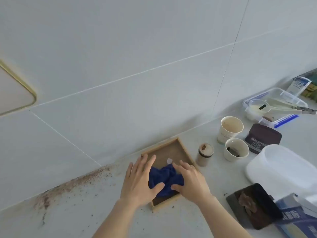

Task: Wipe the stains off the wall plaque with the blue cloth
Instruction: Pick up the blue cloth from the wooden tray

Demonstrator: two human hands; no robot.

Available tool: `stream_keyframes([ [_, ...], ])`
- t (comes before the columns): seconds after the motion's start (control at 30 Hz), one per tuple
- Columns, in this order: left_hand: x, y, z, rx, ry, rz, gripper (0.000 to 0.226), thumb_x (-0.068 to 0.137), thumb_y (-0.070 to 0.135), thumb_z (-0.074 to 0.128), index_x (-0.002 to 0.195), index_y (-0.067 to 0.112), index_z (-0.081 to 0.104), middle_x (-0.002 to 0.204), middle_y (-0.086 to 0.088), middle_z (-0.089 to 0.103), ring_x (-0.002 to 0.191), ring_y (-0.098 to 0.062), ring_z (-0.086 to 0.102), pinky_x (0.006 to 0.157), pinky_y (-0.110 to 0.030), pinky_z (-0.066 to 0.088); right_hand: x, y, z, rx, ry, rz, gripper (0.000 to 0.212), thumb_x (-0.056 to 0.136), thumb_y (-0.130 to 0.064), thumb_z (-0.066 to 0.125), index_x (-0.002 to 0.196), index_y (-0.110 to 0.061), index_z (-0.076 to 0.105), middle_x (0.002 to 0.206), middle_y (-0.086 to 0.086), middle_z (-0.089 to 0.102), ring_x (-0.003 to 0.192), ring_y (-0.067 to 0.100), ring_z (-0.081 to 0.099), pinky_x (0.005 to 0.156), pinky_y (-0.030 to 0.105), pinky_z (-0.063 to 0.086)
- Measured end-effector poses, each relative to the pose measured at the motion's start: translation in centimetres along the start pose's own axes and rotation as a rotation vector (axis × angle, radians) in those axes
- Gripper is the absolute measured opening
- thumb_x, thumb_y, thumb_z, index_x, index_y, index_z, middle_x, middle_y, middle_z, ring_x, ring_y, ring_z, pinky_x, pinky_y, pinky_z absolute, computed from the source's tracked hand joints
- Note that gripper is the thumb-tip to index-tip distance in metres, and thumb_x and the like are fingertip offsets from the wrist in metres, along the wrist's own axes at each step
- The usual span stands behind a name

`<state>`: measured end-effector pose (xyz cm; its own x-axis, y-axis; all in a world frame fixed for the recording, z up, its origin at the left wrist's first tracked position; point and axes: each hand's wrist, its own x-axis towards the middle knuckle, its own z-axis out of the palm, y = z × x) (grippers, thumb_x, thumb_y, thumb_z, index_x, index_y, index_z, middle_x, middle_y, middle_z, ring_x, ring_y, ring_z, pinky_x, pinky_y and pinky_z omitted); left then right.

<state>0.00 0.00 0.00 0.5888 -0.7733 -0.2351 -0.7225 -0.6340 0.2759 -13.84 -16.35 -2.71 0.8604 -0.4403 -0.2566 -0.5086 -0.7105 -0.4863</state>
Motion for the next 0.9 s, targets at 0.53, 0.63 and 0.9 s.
stream_keyframes([
  [0.53, 1.4, 1.8, 5.2, 0.193, -0.075, -0.083, 0.047, 0.099, 0.036, 0.063, 0.141, 0.032, 0.045, 0.132, 0.005, 0.062, 0.121, -0.020, 0.059, 0.105, -0.033, 0.040, 0.5, 2.3, 4.1, 0.036, 0.167, 0.015, 0.035, 0.093, -0.018, 0.071, 0.126, -0.027, 0.067, 0.115, -0.006, 0.070, 0.106, 0.020, 0.061, 0.081, 0.031, 0.051],
  [0.63, 1.4, 2.1, 5.1, 0.199, -0.049, -0.087, 0.030, 0.102, 0.034, 0.058, 0.132, 0.031, 0.053, 0.122, 0.007, 0.070, 0.117, -0.017, 0.060, 0.099, -0.032, 0.040, 0.5, 2.3, 4.1, 0.039, 0.199, 0.035, 0.028, 0.089, -0.014, 0.074, 0.114, -0.026, 0.071, 0.106, -0.006, 0.071, 0.096, 0.020, 0.064, 0.075, 0.032, 0.053],
  [0.9, 1.4, 0.5, 1.5, 0.183, 0.097, -0.105, 0.023, 0.105, 0.035, 0.052, 0.127, 0.033, 0.058, 0.115, 0.010, 0.072, 0.112, -0.016, 0.061, 0.093, -0.032, 0.038, 0.2, 1.9, 1.9, -0.010, 0.348, 0.072, 0.024, 0.080, -0.009, 0.082, 0.099, -0.022, 0.072, 0.089, -0.003, 0.070, 0.080, 0.024, 0.066, 0.061, 0.034, 0.055],
])
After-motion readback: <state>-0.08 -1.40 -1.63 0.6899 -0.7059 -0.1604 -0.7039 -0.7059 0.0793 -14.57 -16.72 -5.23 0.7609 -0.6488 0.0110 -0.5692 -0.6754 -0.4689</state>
